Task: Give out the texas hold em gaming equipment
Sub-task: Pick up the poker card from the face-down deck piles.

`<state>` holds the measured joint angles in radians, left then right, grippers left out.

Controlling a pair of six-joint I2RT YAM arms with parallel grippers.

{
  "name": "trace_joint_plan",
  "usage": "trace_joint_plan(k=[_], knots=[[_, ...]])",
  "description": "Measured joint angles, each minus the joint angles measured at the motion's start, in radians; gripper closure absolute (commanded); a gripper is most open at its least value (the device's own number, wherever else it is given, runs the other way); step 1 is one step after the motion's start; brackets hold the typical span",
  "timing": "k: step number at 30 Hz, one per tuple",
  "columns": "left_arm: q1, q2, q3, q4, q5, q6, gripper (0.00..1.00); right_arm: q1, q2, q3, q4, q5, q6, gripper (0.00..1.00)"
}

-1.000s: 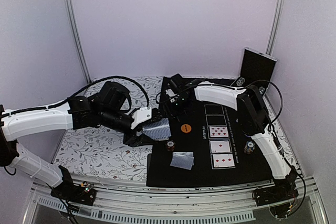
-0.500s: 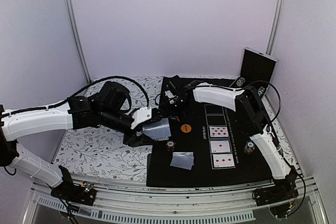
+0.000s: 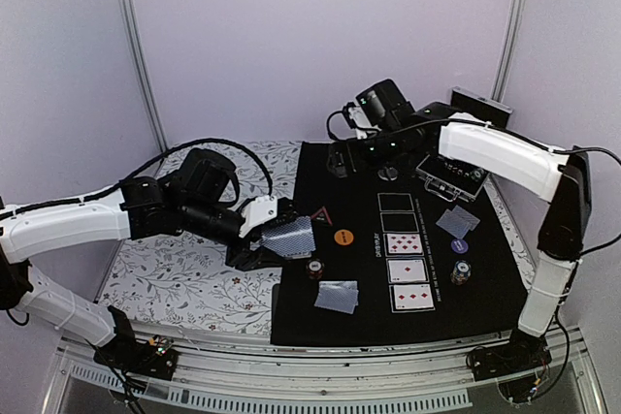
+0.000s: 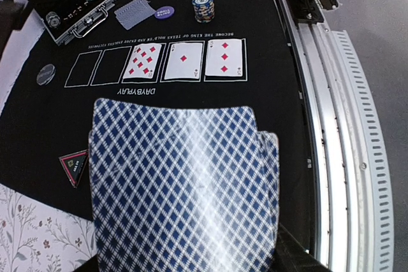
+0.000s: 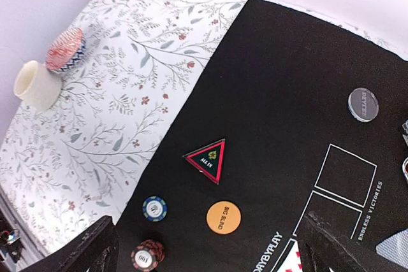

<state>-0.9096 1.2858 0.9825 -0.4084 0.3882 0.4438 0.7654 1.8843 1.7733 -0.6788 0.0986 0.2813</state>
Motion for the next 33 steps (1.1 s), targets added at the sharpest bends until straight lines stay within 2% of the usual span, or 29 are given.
trace_joint_plan(k=[2, 5, 9, 15, 20, 33], knots=[[-0.001, -0.002, 0.000, -0.001, 0.000, 0.000, 0.42, 0.000, -0.122, -0.117, 0.045, -0.031, 0.019, 0.01], [-0.003, -0.002, 0.000, 0.000, 0.000, 0.000, 0.42, 0.001, -0.298, -0.336, 0.171, -0.176, 0.034, 0.01], [-0.005, -0.001, 0.000, 0.000, 0.000, 0.000, 0.42, 0.045, -0.399, -0.508, 0.335, -0.322, 0.049, 0.01], [-0.005, 0.000, 0.000, 0.000, -0.005, -0.001, 0.43, 0.148, -0.356, -0.570, 0.553, -0.476, 0.059, 0.01], [-0.005, 0.000, 0.000, 0.001, -0.005, -0.004, 0.43, 0.170, -0.299, -0.584, 0.642, -0.537, 0.058, 0.00], [-0.005, 0.000, 0.006, -0.003, -0.013, -0.025, 0.45, 0.177, -0.277, -0.669, 0.705, -0.562, 0.073, 0.29]])
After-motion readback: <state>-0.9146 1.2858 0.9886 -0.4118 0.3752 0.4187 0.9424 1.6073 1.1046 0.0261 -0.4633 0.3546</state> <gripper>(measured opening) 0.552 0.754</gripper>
